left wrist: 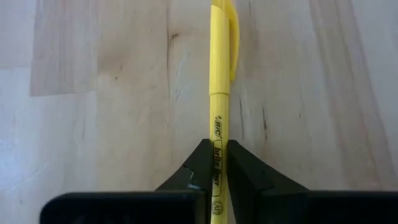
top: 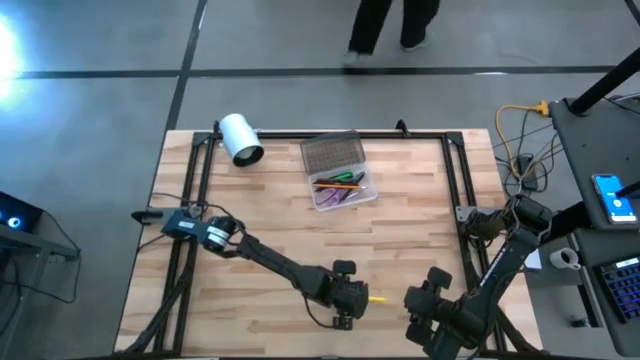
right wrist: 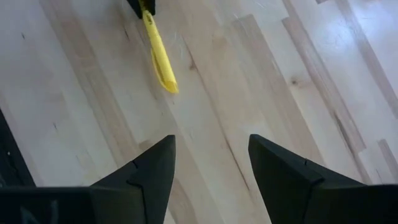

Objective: Pick & place school supplies into a supply box
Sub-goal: Put the yellow pen into the supply box

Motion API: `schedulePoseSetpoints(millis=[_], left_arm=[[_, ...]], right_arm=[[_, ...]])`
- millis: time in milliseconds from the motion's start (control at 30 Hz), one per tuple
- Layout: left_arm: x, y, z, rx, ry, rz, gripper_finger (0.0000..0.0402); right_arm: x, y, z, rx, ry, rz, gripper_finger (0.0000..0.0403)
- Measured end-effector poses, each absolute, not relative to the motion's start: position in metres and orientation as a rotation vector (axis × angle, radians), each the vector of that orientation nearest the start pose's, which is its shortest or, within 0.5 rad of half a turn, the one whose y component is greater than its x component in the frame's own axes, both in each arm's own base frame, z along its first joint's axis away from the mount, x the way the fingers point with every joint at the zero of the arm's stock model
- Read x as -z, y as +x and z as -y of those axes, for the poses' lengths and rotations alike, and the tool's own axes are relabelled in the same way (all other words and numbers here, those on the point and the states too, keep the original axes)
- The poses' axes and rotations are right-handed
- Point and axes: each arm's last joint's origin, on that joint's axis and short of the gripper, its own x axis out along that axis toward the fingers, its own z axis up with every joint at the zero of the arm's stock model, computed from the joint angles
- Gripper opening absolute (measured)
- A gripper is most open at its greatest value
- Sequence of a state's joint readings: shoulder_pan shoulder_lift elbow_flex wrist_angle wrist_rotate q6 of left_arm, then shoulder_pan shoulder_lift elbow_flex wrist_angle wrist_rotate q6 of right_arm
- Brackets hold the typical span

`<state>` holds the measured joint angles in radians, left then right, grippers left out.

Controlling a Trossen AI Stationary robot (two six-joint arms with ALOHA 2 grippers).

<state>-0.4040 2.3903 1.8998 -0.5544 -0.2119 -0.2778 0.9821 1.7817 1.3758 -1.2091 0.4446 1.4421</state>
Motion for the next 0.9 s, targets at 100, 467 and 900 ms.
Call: schedulePoseSetpoints(millis=[100,467,900], left_arm=[[-0.143,0.466,0.192,0.034,0.076,-1.010,0.0012],[-0.209,0.450,0.141,-0.095,0.108,-1.064,0.0010],[-0.272,0.397,-0.021,-0.318,-0.034,-0.862,0.0010]], right_arm=[[-0.226,0.187,-0.258,0.497,0.193,-1.132,0.0196],[-0.241,0.168,-0.251,0.634,0.258,-1.009,0.0181],[-0.244,0.164,-0.247,0.719,0.335,-0.918,0.0175]])
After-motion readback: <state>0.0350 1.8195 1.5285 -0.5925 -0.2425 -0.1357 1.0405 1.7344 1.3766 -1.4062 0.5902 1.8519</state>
